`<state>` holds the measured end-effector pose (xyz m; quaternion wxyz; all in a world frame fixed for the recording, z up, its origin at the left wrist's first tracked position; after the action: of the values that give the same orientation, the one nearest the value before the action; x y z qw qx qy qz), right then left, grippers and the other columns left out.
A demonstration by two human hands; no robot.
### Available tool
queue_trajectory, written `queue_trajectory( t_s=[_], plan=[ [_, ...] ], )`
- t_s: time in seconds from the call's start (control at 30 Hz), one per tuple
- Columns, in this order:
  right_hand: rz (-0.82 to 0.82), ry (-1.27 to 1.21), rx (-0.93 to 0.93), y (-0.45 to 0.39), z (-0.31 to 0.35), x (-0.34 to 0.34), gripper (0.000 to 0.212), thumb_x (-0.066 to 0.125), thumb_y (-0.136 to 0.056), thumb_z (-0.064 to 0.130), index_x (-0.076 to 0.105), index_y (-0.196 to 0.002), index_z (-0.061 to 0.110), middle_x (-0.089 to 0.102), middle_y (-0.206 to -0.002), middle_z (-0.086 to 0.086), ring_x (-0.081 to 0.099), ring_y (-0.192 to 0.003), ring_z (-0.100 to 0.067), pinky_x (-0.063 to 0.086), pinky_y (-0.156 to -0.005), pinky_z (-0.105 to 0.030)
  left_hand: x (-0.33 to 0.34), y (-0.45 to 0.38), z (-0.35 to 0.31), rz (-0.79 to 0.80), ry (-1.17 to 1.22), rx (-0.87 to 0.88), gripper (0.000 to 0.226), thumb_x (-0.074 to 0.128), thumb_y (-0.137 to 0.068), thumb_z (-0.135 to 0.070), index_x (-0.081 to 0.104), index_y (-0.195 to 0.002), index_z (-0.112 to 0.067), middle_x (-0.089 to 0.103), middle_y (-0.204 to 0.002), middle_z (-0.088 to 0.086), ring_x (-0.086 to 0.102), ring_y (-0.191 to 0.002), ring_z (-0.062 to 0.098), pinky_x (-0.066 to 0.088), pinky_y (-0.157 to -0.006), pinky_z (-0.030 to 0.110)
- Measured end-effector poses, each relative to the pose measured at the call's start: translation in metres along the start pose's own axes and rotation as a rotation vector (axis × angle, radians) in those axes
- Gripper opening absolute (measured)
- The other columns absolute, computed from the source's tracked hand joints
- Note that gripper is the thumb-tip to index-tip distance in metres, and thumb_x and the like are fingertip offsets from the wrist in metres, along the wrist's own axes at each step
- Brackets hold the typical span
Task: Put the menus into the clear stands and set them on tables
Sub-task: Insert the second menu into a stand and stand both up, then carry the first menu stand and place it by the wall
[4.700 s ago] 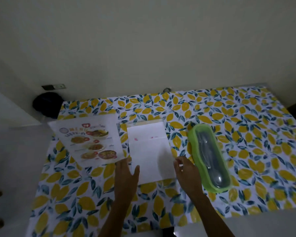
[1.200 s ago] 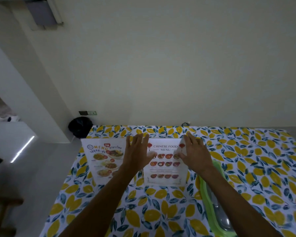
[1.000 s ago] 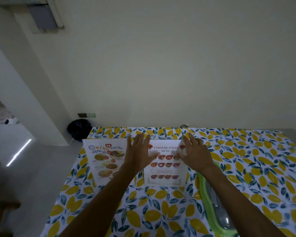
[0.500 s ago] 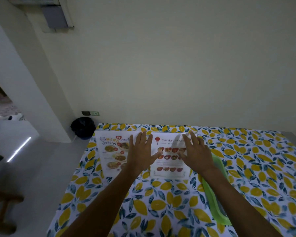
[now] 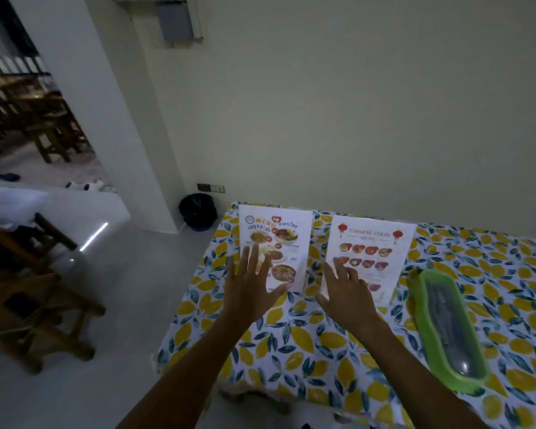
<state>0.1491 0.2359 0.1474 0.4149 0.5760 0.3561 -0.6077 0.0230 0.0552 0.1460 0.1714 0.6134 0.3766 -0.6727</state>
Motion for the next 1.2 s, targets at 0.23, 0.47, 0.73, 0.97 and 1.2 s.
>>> queue_trajectory(
  t_s=[0.23, 0.47, 0.73, 0.97, 1.2],
  plan=[
    [0.066, 0.003, 0.004, -0.025, 0.015, 0.022, 0.081, 0.046, -0.096, 0.054, 0.014, -0.155, 0.009, 0.017, -0.163, -0.013, 0.032, -0.140, -0.040, 0.041, -0.105, -0.054, 0.018, 0.013, 0.051, 0.114, -0.032, -0.081, 0.093, 0.031, -0.083, -0.083, 0.045, -0.144, -0.015, 0.030, -0.158, 0.013, 0.027, -0.145, 0.031, 0.012, -0.116, 0.058],
    [0.148, -0.021, 0.034, -0.068, 0.018, 0.060, 0.082, 0.042, -0.097, 0.052, 0.008, -0.155, 0.005, 0.019, -0.162, -0.012, 0.038, -0.136, -0.038, 0.046, -0.101, -0.048, 0.062, -0.018, 0.090, 0.218, -0.063, -0.105, 0.103, 0.024, -0.082, -0.086, 0.041, -0.145, -0.006, 0.031, -0.157, 0.014, 0.027, -0.145, 0.031, 0.021, -0.112, 0.061],
    [0.229, -0.107, 0.192, -0.112, 0.012, 0.086, 0.079, 0.040, -0.100, 0.046, 0.003, -0.155, 0.004, 0.033, -0.155, -0.015, 0.047, -0.128, -0.034, 0.051, -0.091, -0.044, 0.113, -0.063, 0.124, 0.344, -0.087, -0.137, 0.105, 0.017, -0.080, -0.086, 0.027, -0.152, -0.010, 0.022, -0.161, 0.009, 0.018, -0.148, 0.026, 0.014, -0.116, 0.057],
    [0.127, -0.071, 0.185, -0.129, 0.013, 0.093, 0.068, 0.043, -0.101, 0.039, 0.020, -0.153, 0.000, 0.062, -0.123, -0.017, 0.066, -0.100, -0.030, 0.054, -0.070, -0.038, 0.140, -0.080, 0.126, 0.324, -0.105, -0.074, 0.095, 0.026, -0.086, -0.077, 0.037, -0.147, -0.006, 0.044, -0.150, 0.012, 0.042, -0.138, 0.027, 0.023, -0.113, 0.057],
    [0.099, -0.128, 0.263, -0.142, 0.015, 0.092, 0.043, 0.044, -0.100, 0.042, 0.050, -0.125, 0.008, 0.070, -0.091, -0.012, 0.070, -0.080, -0.030, 0.051, -0.060, -0.036, 0.155, -0.094, 0.131, 0.306, -0.112, 0.060, 0.041, 0.081, -0.074, -0.045, 0.066, -0.086, -0.008, 0.069, -0.062, 0.009, 0.067, -0.056, 0.025, 0.054, -0.072, 0.043]
  ],
)
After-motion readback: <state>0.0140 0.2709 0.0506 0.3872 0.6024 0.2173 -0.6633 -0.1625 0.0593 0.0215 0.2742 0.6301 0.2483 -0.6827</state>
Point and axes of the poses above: each hand's wrist, its own y-axis away from the middle knuckle, its own x-axis out of the palm, z = x × y, the point moved 4 cm from there along -y, towards the middle knuckle
